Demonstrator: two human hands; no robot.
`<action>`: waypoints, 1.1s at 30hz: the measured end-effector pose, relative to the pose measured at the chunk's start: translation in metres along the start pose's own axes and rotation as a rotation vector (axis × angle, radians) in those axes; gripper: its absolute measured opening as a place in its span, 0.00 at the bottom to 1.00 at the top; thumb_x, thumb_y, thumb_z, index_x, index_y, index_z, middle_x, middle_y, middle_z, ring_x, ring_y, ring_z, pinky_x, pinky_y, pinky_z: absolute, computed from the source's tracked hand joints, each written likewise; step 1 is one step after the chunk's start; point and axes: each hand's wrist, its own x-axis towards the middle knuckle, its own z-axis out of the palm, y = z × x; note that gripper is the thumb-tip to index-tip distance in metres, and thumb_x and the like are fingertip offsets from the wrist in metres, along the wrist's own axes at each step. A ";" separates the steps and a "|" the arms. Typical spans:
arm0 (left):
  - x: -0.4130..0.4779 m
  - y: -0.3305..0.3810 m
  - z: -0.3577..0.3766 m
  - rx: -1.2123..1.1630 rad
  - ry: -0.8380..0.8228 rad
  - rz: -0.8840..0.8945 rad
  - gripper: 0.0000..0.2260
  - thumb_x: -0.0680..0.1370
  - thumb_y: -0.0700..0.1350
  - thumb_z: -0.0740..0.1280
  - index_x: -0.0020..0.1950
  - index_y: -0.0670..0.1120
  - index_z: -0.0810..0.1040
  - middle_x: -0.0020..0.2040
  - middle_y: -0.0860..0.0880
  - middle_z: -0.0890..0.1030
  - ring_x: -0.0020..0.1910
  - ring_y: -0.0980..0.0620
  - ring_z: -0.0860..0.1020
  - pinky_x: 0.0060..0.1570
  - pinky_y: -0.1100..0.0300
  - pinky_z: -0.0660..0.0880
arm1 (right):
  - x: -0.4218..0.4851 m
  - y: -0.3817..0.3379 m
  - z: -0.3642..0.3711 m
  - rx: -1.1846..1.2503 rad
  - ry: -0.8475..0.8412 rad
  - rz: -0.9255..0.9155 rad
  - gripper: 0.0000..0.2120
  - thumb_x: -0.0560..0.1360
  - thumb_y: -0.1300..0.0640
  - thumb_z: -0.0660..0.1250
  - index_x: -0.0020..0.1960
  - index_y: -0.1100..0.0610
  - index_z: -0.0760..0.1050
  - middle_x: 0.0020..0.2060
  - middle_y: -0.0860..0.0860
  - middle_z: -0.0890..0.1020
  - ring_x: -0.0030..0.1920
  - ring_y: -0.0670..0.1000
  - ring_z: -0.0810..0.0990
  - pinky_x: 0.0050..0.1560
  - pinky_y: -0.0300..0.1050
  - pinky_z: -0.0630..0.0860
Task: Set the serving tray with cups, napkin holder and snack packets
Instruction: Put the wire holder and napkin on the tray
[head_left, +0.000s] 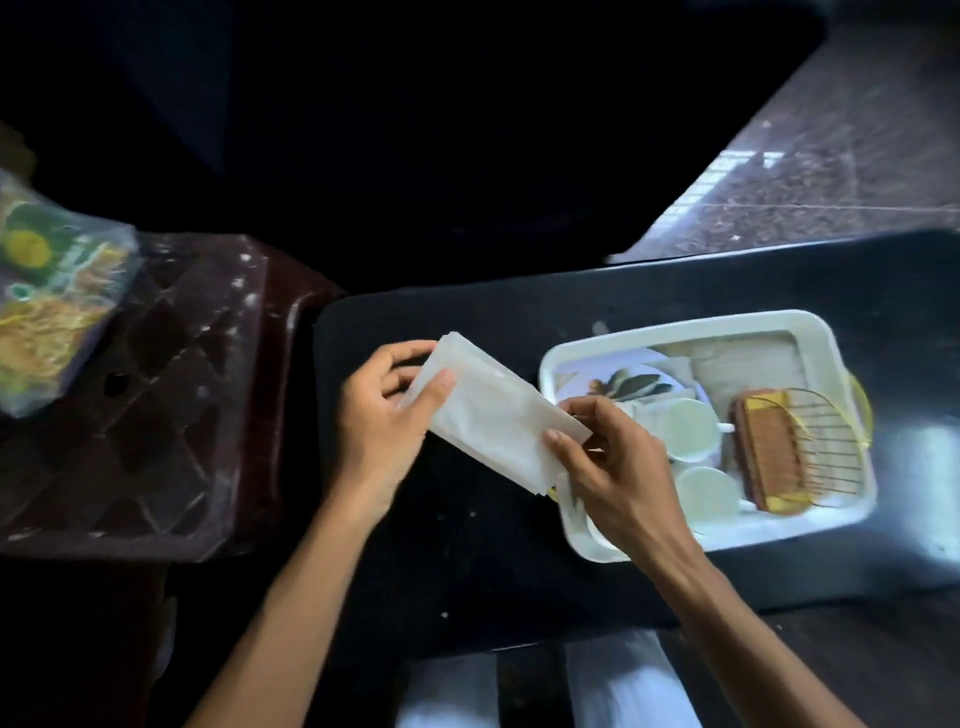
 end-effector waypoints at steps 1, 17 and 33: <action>0.001 0.006 0.009 0.070 -0.056 0.050 0.12 0.75 0.42 0.76 0.52 0.58 0.82 0.44 0.61 0.87 0.43 0.62 0.85 0.40 0.72 0.77 | -0.002 0.004 -0.013 -0.021 0.034 -0.021 0.05 0.76 0.59 0.72 0.51 0.53 0.79 0.41 0.41 0.83 0.39 0.38 0.81 0.38 0.30 0.76; -0.010 0.076 0.247 0.451 -0.402 0.643 0.05 0.74 0.43 0.76 0.47 0.43 0.86 0.42 0.47 0.86 0.38 0.54 0.79 0.41 0.63 0.74 | -0.043 0.085 -0.187 -0.359 0.661 -0.100 0.09 0.76 0.61 0.70 0.56 0.57 0.81 0.46 0.47 0.80 0.42 0.46 0.79 0.41 0.34 0.75; -0.001 0.015 0.328 0.728 -0.604 0.607 0.02 0.77 0.40 0.73 0.48 0.45 0.85 0.43 0.46 0.87 0.41 0.49 0.83 0.40 0.50 0.83 | -0.051 0.156 -0.188 -0.546 0.534 0.063 0.14 0.72 0.61 0.75 0.57 0.59 0.79 0.48 0.53 0.85 0.40 0.54 0.82 0.40 0.51 0.82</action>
